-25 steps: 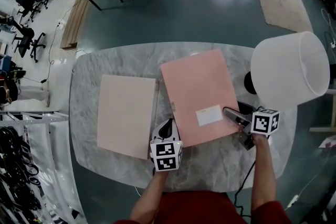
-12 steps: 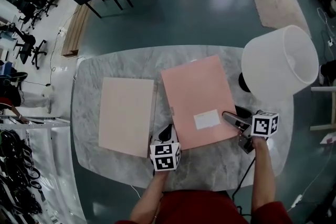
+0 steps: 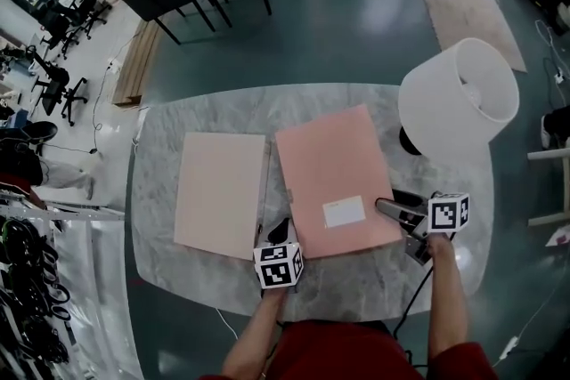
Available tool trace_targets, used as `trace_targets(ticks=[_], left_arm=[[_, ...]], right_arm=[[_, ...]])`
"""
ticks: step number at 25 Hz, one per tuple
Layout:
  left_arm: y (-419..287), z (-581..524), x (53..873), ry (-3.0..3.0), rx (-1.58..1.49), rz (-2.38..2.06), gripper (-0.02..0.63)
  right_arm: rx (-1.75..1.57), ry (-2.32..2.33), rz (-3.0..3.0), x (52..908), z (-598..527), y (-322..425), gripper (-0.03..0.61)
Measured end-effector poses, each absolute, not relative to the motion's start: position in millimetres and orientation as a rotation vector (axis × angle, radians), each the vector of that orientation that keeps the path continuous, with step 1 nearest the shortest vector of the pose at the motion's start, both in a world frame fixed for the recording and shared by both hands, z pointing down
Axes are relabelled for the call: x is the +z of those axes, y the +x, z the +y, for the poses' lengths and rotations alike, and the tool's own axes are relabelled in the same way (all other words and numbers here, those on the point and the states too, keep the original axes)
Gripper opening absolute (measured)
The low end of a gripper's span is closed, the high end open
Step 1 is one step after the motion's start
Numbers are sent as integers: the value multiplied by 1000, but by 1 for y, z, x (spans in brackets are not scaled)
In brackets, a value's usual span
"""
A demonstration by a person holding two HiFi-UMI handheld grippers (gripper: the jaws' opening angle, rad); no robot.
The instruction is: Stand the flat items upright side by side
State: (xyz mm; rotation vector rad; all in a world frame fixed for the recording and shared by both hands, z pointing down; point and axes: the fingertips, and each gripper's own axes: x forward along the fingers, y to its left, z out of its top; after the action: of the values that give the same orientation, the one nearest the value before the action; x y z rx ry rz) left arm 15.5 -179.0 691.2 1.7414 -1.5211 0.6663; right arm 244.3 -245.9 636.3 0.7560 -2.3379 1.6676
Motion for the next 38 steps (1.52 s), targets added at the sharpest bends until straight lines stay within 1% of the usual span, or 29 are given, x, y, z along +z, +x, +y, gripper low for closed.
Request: trace_targets(ticks=[2,3,10,11,16,24,28,38], left_arm=[[15,-174,691,1737,670,-1522,3],[14,-170,692,1732,667,-1522,3],[14,-140,693,1707,670,-1519,3],[15,-136,693,1704,668,-1518,3],[22,-121,692,1704,661,-1511,3],[25,-110,697,1709,652,-1494,3],[21,-97,691,1709,633,-1526,3],[20,-64,626,1748,472,-1692,3]], right_arm=[[1711,724,-2331,632,-241,244,306],[1731,694,-2321,630,-237,242,304],[1896,310,-2352,593,-199,220,301],[1894,286,-2341,591,-193,216,312],[1748,483,-2177,613,-179,233,311],[1723,504,-2199,599,-164,226,285],[1642,557,-2256,585,-148,223,279],[1345,809,-2454,533,-122,229,278]])
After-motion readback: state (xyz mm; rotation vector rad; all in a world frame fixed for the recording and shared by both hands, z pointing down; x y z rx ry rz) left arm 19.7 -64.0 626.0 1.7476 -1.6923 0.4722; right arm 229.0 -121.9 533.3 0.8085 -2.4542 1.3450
